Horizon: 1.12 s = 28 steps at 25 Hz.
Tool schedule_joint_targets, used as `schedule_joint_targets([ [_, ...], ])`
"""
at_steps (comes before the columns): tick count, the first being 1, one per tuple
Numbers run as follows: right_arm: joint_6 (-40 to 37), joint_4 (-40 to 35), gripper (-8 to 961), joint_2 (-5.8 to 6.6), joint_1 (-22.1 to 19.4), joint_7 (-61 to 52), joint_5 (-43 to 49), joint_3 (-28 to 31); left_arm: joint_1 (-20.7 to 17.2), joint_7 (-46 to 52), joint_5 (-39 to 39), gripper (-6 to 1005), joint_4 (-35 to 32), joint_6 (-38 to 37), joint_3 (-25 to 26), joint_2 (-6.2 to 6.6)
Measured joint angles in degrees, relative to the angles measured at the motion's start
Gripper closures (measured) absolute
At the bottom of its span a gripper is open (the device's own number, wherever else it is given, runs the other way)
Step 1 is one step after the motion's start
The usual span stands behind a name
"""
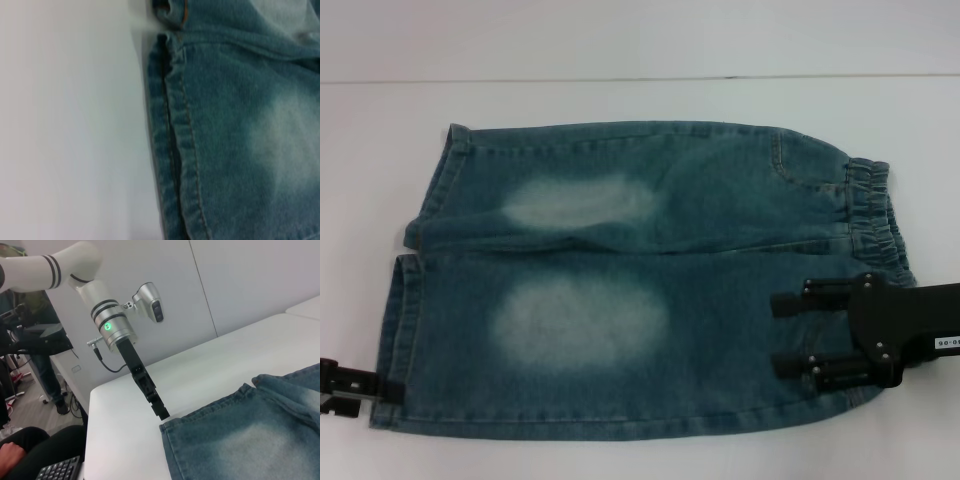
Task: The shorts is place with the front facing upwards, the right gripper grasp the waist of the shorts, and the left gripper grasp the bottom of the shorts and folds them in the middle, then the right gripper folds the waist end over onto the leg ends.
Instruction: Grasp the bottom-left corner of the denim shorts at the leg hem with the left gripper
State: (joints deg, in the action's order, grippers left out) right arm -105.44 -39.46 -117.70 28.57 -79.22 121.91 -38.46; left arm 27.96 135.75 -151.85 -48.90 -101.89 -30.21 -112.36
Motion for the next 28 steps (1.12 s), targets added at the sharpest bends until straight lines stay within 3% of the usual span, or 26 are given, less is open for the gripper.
schedule_joint_targets([
  [28, 0.1, 0.2, 183, -0.15, 0.0, 0.4, 0.0, -0.1, 1.9, 0.0, -1.0, 141, 0.0, 1.1, -2.3, -1.81],
])
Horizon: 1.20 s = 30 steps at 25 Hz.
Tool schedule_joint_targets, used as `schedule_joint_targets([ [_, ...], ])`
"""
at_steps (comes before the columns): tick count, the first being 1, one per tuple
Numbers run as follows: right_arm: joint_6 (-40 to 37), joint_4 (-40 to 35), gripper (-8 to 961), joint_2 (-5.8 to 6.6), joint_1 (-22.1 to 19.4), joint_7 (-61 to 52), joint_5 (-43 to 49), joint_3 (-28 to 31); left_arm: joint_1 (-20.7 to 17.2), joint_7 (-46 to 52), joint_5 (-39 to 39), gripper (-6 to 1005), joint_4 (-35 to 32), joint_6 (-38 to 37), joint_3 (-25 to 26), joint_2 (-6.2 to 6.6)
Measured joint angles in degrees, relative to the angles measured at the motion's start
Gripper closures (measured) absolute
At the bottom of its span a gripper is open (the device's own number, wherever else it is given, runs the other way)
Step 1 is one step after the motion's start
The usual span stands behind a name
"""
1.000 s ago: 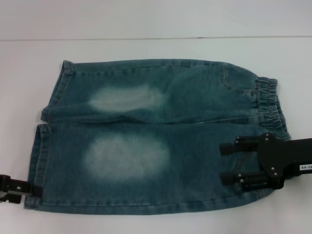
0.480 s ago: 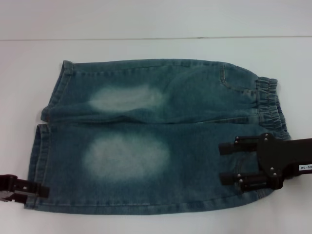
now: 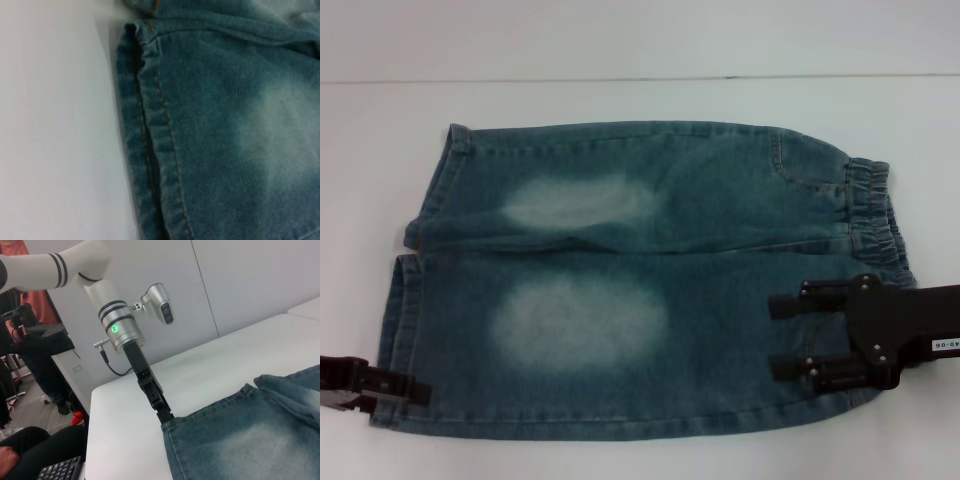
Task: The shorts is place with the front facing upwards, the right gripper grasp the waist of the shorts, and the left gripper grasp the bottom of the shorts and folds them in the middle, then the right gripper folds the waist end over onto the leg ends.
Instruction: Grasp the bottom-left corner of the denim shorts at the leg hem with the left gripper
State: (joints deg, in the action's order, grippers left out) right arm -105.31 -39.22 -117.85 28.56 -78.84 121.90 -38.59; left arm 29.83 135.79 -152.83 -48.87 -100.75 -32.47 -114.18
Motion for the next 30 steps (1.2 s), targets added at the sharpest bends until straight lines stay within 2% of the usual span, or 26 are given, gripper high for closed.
schedule_joint_targets([
  [9, 0.8, 0.1, 187, 0.0, 0.0, 0.0, 0.0, 0.2, 0.3, -1.0, 0.0, 145, -0.1, -0.8, -0.6, -0.27],
  [15, 1.4, 0.3, 189, 0.0, 0.2, 0.0, 0.0, 0.1, 0.3, -1.7, 0.2, 373, -0.6, -0.3, -0.7, -0.59],
  [26, 1.4, 0.4, 193, 0.0, 0.1, 0.0, -0.1, 0.4, 0.3, -1.6, 0.0, 650, -0.6, 0.4, -0.7, -0.5],
  [28, 1.4, 0.4, 193, -0.01, 0.2, -0.3, -0.2, 0.7, 0.3, -1.6, 0.0, 856, -0.6, 0.5, -0.6, -0.51],
  [30, 1.5, 0.2, 194, 0.06, 0.4, -2.3, -0.3, 1.9, 0.3, -1.6, 0.4, 894, -0.9, 0.5, -0.3, -0.5],
])
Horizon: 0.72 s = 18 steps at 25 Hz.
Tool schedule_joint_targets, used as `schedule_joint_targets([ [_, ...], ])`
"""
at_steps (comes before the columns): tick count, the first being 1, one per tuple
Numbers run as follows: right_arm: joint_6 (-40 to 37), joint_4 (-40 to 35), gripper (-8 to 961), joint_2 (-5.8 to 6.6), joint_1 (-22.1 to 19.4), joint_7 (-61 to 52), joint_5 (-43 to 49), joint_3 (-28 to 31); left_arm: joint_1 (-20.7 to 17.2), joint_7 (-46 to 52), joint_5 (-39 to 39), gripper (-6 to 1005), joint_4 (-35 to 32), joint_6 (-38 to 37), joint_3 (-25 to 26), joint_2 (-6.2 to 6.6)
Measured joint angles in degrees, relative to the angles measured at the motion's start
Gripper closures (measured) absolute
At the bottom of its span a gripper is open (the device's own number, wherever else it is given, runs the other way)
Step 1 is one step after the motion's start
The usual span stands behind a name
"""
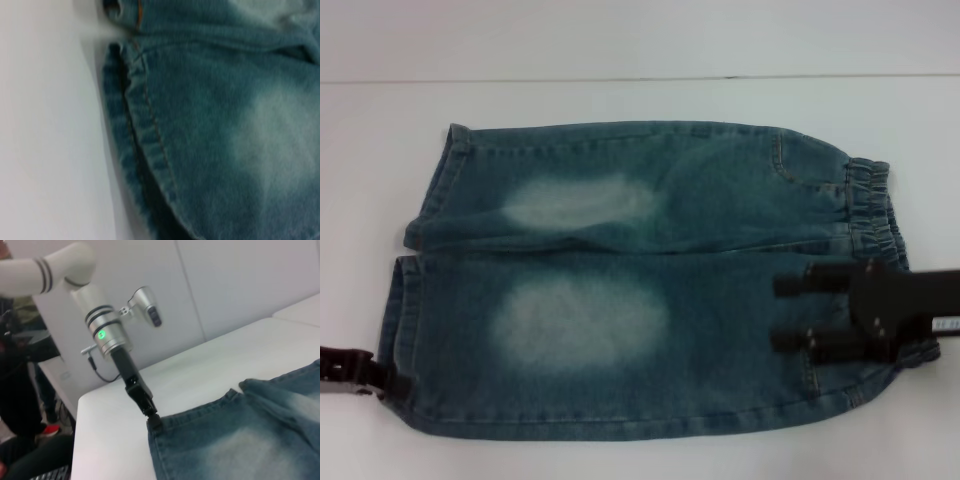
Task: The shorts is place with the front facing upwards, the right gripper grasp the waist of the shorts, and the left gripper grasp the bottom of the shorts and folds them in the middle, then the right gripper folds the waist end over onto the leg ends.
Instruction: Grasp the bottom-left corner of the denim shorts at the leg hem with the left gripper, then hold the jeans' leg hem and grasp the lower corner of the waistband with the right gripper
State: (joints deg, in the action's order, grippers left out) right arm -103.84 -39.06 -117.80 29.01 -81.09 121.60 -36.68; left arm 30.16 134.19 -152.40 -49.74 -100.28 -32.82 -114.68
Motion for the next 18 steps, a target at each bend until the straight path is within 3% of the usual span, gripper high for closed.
schedule_joint_targets([
  [3, 0.0, -0.9, 195, 0.36, 0.5, -3.8, -0.1, 1.8, 0.1, 0.1, 1.1, 951, -1.4, -0.2, 0.4, -0.1],
  [12, -1.1, -11.5, 198, 5.32, 3.3, -30.6, 2.8, 3.1, 0.4, -0.4, 6.3, 969, -3.3, 0.0, 0.9, 0.26],
  [14, -1.5, -15.0, 199, 5.87, 4.1, -34.8, 7.2, 2.7, 0.3, -0.7, 7.4, 969, -3.8, 0.0, 0.9, 0.27],
  [18, -4.2, -21.1, 201, 5.84, 6.5, -37.1, 18.6, 2.4, 0.3, -1.3, 9.4, 969, -4.8, -0.2, 1.1, 0.4],
])
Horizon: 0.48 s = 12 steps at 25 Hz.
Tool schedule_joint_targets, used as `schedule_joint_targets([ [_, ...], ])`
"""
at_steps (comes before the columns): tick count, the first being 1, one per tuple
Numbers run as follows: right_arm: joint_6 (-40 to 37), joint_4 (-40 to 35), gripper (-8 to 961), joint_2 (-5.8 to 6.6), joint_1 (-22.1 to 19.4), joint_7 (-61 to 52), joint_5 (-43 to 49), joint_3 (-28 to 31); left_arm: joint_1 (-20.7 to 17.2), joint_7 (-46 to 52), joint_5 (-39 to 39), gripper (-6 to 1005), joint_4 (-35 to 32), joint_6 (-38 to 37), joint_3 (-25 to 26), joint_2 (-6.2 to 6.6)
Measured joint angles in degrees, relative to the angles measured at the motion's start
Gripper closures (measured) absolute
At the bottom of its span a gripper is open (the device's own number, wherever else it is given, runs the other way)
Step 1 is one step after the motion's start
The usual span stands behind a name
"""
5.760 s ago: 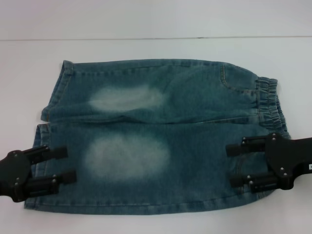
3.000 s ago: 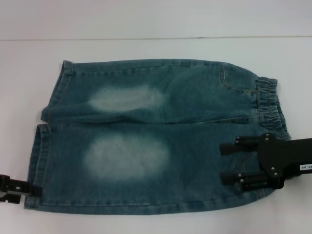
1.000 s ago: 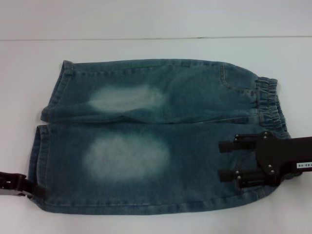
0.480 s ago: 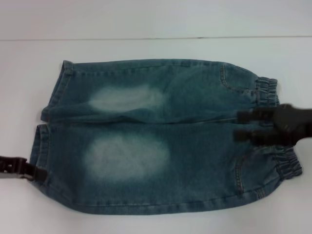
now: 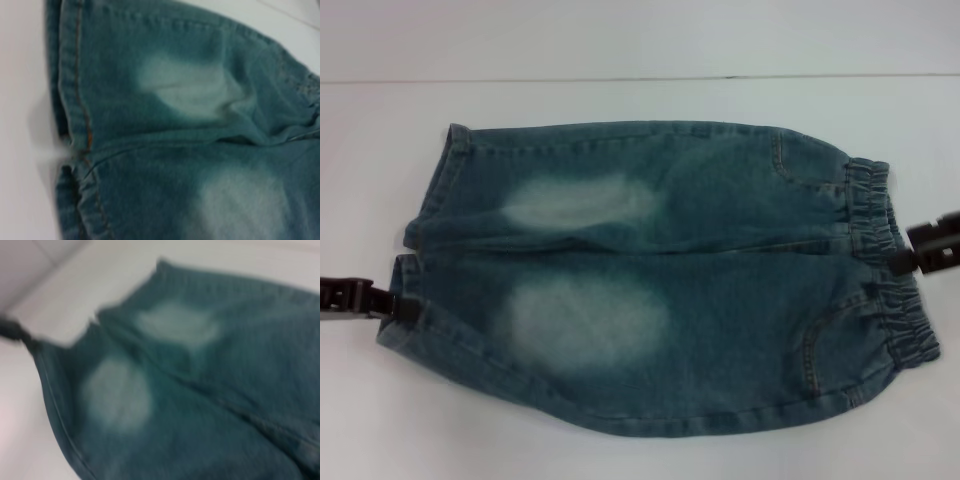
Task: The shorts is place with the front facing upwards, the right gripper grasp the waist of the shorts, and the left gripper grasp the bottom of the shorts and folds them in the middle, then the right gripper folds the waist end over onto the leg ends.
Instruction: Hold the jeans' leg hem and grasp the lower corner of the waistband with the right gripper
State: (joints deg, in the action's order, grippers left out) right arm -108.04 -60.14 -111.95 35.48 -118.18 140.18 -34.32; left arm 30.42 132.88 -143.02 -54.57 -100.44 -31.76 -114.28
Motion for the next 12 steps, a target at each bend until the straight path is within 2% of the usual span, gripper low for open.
schedule_joint_targets([
  [5, -0.9, -1.3, 202, -0.32, 2.9, 2.0, 12.4, -2.7, -0.2, -1.1, 2.3, 969, -0.1, -0.2, 0.0, 0.29],
  [12, 0.4, -0.3, 205, -1.32, 4.5, 2.7, 19.6, -8.4, -0.3, -2.4, 2.7, 970, 0.6, 0.2, 0.0, -0.01],
])
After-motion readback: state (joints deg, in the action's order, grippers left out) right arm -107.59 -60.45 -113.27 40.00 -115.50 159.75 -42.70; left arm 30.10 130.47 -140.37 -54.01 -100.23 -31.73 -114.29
